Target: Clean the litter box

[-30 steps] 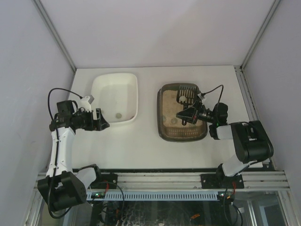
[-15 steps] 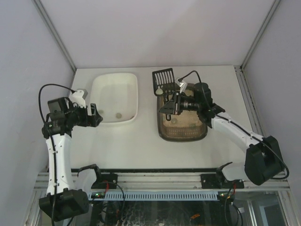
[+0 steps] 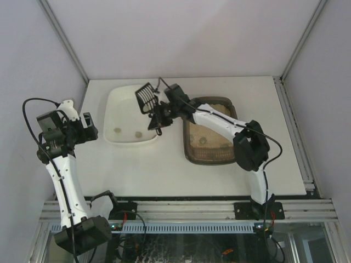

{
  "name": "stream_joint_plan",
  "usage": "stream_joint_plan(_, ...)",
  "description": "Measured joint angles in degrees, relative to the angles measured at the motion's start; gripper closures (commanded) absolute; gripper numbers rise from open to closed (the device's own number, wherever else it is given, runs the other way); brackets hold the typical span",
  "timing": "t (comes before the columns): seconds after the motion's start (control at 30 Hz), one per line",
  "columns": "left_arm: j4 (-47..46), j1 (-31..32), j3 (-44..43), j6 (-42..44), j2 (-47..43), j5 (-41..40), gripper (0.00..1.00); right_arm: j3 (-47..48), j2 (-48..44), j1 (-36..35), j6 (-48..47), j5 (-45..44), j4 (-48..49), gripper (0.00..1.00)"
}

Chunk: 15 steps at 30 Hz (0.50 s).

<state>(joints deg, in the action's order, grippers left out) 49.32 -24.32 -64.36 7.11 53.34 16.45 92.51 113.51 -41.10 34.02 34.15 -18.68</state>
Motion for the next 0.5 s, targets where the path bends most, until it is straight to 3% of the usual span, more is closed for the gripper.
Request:
stream_joint_plan(0.13,0.2,-1.1,0.0,-0.5,-0.4,-0.7,0.13,19.8,8.8,-6.3,-7.4,-11.0,-14.8,1.00)
stream_joint_plan(0.27,0.5,-1.2,0.0,-0.5,-1.4,-1.0,0.13,31.3,14.9,-11.0,-13.4,-22.6,-27.4,1.00)
stream_joint_plan(0.5,0.4,-1.2,0.2,-1.3,-1.9,-1.3,0.13,39.0,22.4,-16.8,-21.4,-43.9,-40.0,1.00)
